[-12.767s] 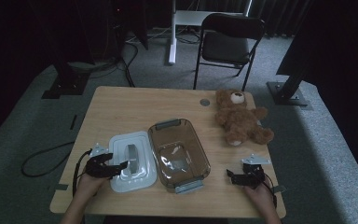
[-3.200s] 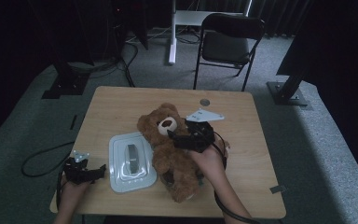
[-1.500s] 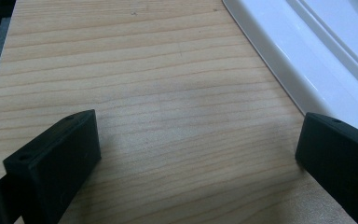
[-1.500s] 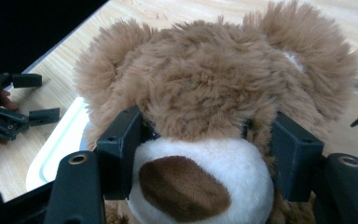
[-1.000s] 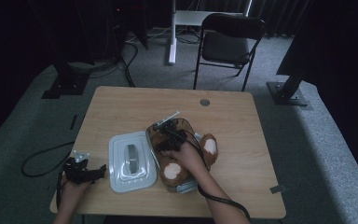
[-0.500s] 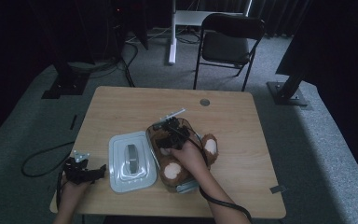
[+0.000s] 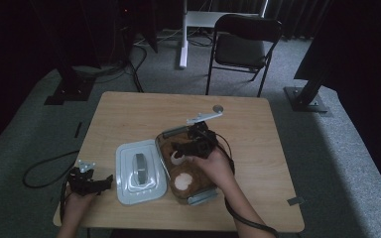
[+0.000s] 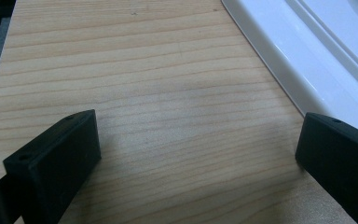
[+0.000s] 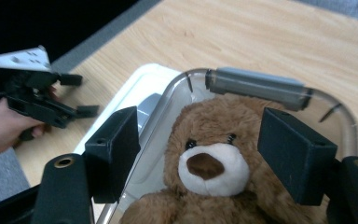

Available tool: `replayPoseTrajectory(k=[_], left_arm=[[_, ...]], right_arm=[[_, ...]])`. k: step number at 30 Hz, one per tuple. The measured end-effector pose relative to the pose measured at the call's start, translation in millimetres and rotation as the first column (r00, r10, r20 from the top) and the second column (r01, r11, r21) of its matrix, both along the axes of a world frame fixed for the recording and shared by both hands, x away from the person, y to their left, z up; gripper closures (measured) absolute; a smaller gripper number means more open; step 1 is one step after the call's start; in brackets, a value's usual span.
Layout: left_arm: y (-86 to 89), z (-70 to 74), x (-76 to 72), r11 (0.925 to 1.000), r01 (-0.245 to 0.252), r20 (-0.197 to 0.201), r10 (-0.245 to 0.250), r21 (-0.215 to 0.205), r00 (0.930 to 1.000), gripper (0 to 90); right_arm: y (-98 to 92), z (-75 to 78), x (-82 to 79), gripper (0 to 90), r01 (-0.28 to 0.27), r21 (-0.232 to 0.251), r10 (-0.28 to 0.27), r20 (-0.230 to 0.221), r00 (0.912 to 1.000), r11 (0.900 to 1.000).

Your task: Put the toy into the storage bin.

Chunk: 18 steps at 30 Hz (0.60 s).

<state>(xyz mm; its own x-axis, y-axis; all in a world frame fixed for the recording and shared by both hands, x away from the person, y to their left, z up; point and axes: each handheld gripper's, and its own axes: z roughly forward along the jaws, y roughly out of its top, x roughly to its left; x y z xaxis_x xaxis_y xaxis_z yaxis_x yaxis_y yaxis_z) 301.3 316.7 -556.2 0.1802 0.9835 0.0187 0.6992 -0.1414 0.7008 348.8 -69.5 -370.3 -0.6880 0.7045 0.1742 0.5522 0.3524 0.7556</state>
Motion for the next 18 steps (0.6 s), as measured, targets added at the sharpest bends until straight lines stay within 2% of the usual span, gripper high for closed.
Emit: replayPoseTrajectory(k=[3, 6, 12, 16, 18], left_arm=[[0.0, 0.0, 0.0, 1.0, 0.0, 0.0, 0.0, 0.0, 1.0, 0.5], [0.0, 0.0, 0.0, 1.0, 0.0, 0.0, 0.0, -0.001, 1.0, 0.5], [0.0, 0.0, 0.0, 1.0, 0.0, 0.001, 0.0, 0.0, 1.0, 0.5], [-0.1, 0.1, 0.0, 1.0, -0.001, -0.001, 0.001, -0.001, 1.0, 0.5], [-0.2, -0.1, 0.0, 1.0, -0.001, 0.001, 0.001, -0.002, 1.0, 0.5]], right_arm=[[-12.6, 8.4, -6.0, 28.4, 0.011, 0.022, -0.012, 0.026, 0.9996, 1.0], [-25.0, 14.3, -11.1, 28.9, 0.034, 0.016, -0.035, 0.052, 0.998, 0.999], [-46.5, 17.5, -24.5, 30.9, 0.054, 0.011, -0.055, 0.071, 0.996, 0.998], [-57.7, 18.2, -31.8, 31.0, 0.058, 0.029, -0.06, 0.076, 0.9953, 0.998], [-69.3, 18.9, -40.4, 33.2, 0.063, 0.06, -0.068, 0.088, 0.9938, 0.996]])
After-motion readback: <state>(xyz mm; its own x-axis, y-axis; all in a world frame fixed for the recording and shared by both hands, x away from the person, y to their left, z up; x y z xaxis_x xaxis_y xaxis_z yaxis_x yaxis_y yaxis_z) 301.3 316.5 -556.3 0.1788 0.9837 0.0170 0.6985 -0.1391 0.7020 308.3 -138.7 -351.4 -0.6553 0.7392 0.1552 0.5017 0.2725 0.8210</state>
